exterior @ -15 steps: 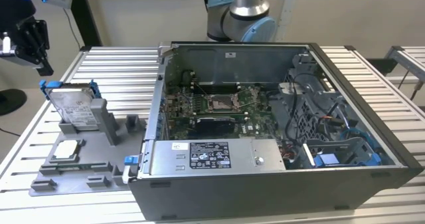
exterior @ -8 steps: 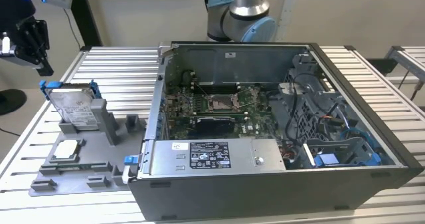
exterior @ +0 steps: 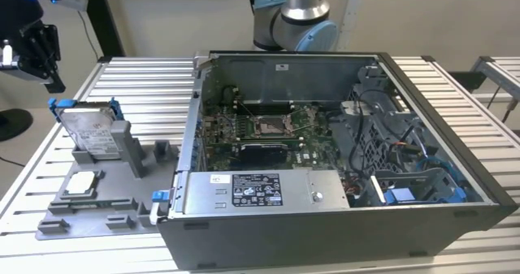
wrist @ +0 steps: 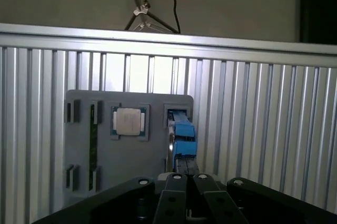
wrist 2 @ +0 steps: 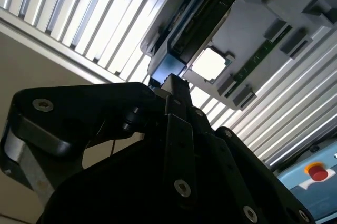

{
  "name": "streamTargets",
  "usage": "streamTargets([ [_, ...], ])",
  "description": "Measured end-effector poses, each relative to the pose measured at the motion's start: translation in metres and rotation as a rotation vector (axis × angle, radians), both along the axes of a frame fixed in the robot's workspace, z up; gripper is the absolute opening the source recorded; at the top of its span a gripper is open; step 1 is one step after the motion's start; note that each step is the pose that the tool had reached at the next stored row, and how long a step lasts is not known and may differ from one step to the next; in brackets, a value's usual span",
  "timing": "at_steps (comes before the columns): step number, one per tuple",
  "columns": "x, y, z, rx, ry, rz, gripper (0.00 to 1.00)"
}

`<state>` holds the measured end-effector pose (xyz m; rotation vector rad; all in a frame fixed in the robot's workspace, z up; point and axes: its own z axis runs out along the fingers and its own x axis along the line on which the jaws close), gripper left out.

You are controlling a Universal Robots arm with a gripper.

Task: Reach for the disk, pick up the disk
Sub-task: 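Pick up the disk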

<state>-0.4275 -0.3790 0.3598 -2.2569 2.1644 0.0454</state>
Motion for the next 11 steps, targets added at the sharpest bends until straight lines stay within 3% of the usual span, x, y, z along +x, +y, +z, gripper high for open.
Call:
streamTargets([
  [1,0.0,0.0,0.0,0.0,0.0,0.0,1.0],
  [11,0.0,-0.0011,0.0,0.0,0.0,0.0,1.0],
])
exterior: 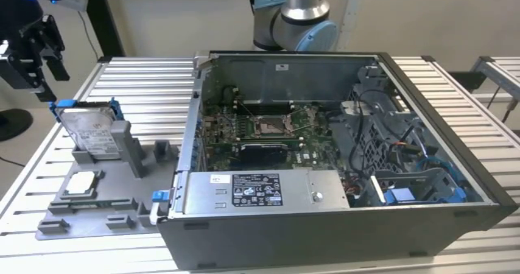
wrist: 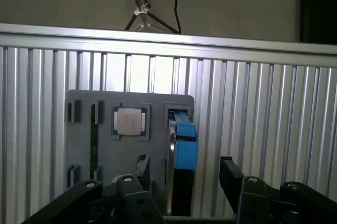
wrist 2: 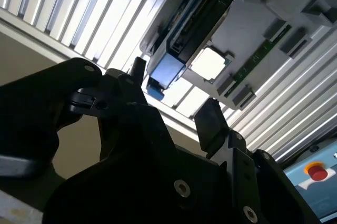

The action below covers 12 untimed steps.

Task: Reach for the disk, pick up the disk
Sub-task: 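Pick up the disk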

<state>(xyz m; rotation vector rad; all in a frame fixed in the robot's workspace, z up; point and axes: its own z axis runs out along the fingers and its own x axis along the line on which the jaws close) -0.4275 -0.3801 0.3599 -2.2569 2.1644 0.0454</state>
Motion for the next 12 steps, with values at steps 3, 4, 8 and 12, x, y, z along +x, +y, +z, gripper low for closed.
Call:
streamTargets([
  [3,0.0,-0.0002,0.0,0.0,0.0,0.0,1.0],
  [4,0.0,-0.0002,0.0,0.0,0.0,0.0,1.0],
  [8,0.0,-0.0003,-0.0002,0.0,0.0001,-0.002,1.0],
  [12,0.0,-0.0003,-0.0027,0.0001,0.0,-0.018,1.0],
])
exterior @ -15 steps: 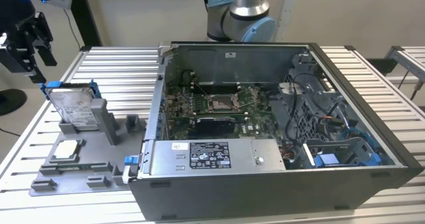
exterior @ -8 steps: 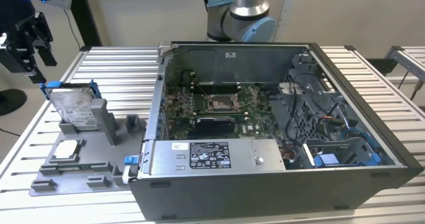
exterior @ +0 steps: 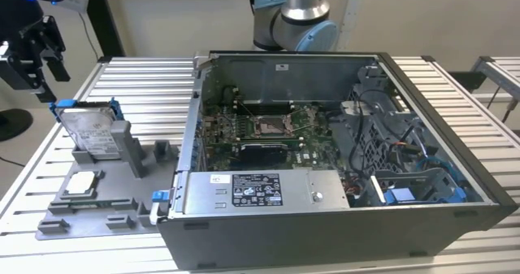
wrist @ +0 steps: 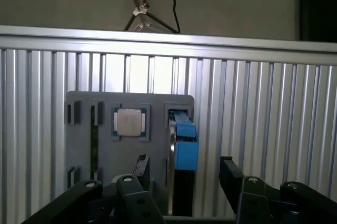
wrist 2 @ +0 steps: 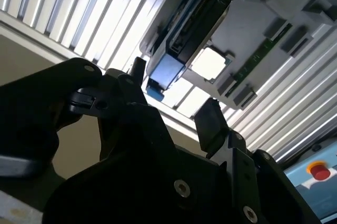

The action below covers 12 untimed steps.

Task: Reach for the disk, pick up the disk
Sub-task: 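Pick up the disk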

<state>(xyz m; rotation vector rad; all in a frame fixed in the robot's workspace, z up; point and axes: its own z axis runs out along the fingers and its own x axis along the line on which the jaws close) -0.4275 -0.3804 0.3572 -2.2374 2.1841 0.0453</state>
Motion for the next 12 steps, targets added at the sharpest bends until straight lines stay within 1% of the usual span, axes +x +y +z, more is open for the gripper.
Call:
streamTargets([
  [12,0.0,0.0,-0.0192,-0.0001,0.0018,-0.019,1.0],
])
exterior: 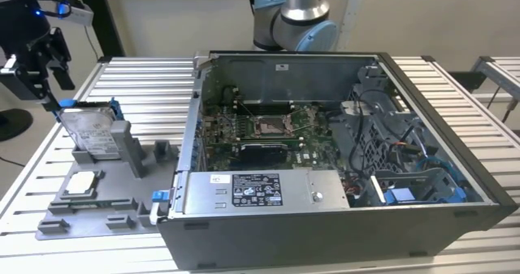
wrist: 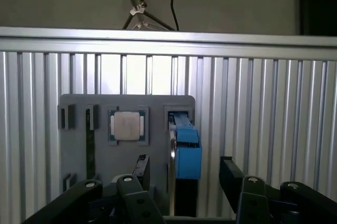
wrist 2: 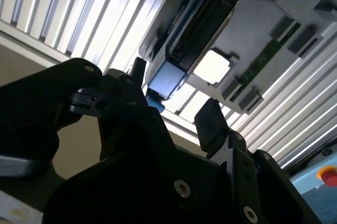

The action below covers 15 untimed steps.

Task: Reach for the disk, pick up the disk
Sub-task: 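Pick up the disk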

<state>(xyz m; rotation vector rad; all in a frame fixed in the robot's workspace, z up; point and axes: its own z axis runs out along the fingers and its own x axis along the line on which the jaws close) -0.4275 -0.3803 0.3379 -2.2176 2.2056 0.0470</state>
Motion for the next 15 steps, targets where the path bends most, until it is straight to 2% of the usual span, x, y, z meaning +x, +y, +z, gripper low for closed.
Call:
streamTargets([
  [15,0.002,0.0002,-0.0186,0.0,0.0001,-0.014,1.0],
])
